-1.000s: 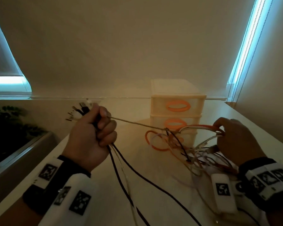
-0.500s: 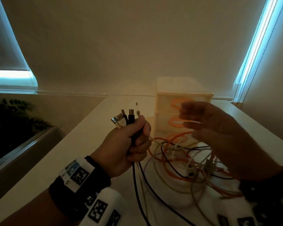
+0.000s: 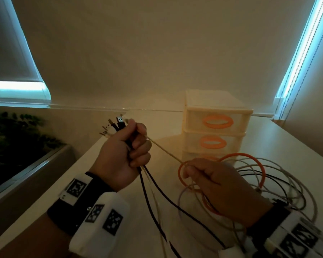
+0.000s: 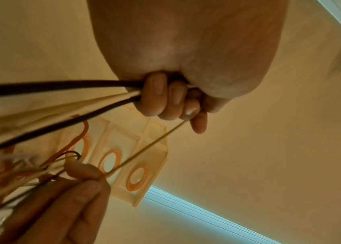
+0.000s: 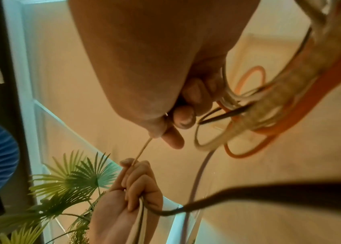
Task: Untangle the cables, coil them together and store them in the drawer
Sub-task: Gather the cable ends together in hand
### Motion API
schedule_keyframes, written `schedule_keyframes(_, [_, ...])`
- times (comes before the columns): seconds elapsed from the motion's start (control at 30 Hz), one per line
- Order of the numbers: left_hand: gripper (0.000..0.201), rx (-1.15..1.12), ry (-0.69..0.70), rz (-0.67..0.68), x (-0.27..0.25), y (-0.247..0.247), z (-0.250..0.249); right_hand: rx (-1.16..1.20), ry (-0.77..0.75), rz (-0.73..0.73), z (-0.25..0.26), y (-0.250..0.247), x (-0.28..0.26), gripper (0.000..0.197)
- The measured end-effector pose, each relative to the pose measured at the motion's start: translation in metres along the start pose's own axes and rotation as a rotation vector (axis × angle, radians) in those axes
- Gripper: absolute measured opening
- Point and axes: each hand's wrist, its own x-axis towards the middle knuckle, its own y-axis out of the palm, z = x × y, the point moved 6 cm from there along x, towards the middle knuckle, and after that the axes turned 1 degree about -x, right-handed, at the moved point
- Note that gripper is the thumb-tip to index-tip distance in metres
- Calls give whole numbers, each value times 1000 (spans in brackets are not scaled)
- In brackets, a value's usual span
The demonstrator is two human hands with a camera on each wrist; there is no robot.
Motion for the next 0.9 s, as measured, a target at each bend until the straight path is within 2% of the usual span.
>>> schedule_keyframes(0.1, [43,64,34,-136,0,-7,2,75,9,41,-4,7,-3,20])
schedule_keyframes(0.17, [46,40,31,-171,0,-7,3,108,17,27,-6,3,-4,21])
schedule_keyframes(0.3, [47,-265,60,-145,-4,3,-10,-84,-14,51,-9,-13,0,22])
schedule_keyframes(0.43, [42,-380,148,-114,-8,-1,-38,-173,-17,-99,-11,-46,7,20])
schedule_keyframes(0.5, [40,-394,76,-24,-6,1,-32,-255,-14,-60,-13,-38,9,21])
schedule_keyframes(0.6, [44,-388,-176,209,-8,16,-6,-195,71,-34,-27,-24,9,20])
schedule_keyframes(0.67, [40,-207,-316,312,-14,27,14,-164,102,-119,-32,-28,8,21])
schedule_keyframes(0.77, [35,132,-411,418,-25,36,46,-171,64,-296,-22,-38,6,22])
schedule_keyframes(0.83, [38,194,-485,463,-32,44,60,-164,42,-345,-15,-37,4,21])
schedule_keyframes(0.9, [40,211,-519,430,-35,48,67,-122,21,-385,-10,-38,2,20])
